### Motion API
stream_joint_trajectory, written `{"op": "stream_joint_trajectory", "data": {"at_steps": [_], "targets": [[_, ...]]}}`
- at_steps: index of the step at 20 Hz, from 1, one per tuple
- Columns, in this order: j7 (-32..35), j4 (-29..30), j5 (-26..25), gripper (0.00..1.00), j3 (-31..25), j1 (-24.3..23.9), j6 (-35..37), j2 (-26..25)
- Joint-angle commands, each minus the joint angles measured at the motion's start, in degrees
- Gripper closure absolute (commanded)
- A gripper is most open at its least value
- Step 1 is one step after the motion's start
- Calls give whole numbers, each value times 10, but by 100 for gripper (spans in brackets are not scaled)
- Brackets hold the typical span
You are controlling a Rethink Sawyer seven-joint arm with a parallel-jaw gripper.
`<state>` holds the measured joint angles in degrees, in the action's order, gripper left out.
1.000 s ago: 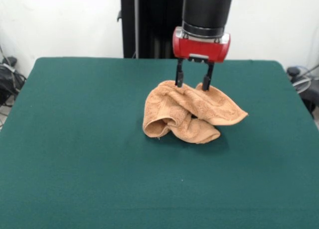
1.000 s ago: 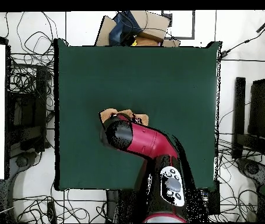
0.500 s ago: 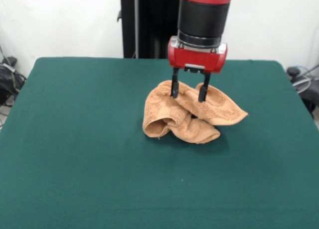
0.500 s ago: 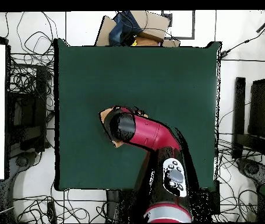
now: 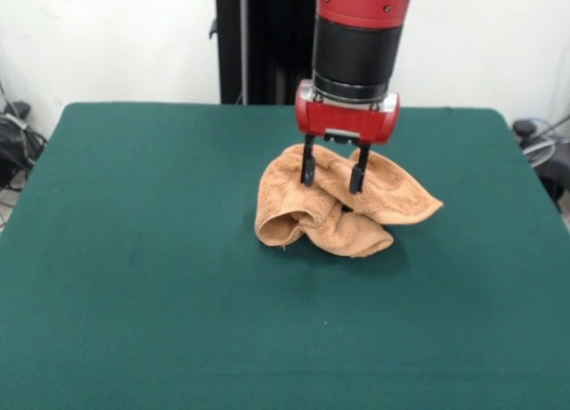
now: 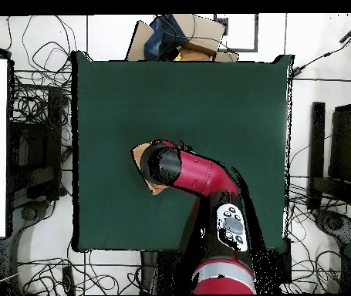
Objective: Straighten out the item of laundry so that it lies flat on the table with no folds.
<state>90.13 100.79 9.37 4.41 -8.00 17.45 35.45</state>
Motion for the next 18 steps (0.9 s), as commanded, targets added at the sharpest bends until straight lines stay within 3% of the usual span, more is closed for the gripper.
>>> {"op": "stream_joint_trajectory", "data": {"at_steps": [1,18], "targets": [[74,13,-13,0,-34,-5,18,2],[81,40,-13,0,-39,18,19,30]]}}
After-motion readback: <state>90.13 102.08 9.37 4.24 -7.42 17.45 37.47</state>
